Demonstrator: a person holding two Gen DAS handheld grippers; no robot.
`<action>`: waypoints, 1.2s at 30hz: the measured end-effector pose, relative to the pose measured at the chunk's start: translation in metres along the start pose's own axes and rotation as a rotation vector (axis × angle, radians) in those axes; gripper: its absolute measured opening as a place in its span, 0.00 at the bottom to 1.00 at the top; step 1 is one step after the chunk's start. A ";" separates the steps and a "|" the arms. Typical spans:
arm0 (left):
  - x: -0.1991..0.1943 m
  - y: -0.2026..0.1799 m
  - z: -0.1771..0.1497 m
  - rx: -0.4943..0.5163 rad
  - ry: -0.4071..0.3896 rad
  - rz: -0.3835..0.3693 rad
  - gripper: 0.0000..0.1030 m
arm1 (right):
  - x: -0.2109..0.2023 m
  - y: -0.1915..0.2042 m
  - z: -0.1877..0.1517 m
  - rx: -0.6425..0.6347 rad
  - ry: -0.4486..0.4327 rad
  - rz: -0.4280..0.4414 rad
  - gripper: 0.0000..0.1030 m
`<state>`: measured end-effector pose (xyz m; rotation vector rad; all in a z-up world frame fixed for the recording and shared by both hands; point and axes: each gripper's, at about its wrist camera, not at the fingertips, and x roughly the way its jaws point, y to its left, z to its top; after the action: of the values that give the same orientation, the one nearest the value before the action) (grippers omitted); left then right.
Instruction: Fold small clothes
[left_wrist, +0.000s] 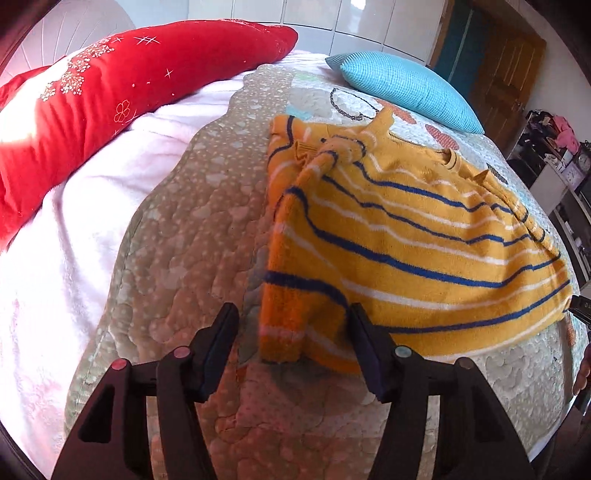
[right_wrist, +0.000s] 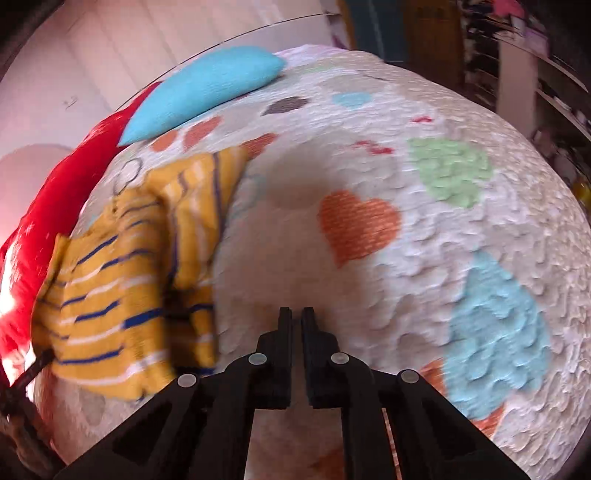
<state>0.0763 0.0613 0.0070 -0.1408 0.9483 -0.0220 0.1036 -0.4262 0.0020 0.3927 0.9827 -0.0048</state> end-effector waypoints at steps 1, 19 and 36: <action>0.001 0.000 -0.002 -0.007 -0.007 -0.002 0.59 | -0.005 -0.010 0.005 0.060 -0.001 0.035 0.08; 0.005 0.009 -0.015 -0.057 -0.086 -0.063 0.67 | 0.093 0.144 0.085 -0.147 0.081 0.147 0.38; -0.011 0.046 -0.025 -0.162 -0.089 -0.181 0.39 | 0.039 0.278 0.067 -0.403 0.043 0.159 0.48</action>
<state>0.0473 0.1052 -0.0048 -0.3739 0.8461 -0.1051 0.2297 -0.1828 0.0921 0.0990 0.9659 0.3422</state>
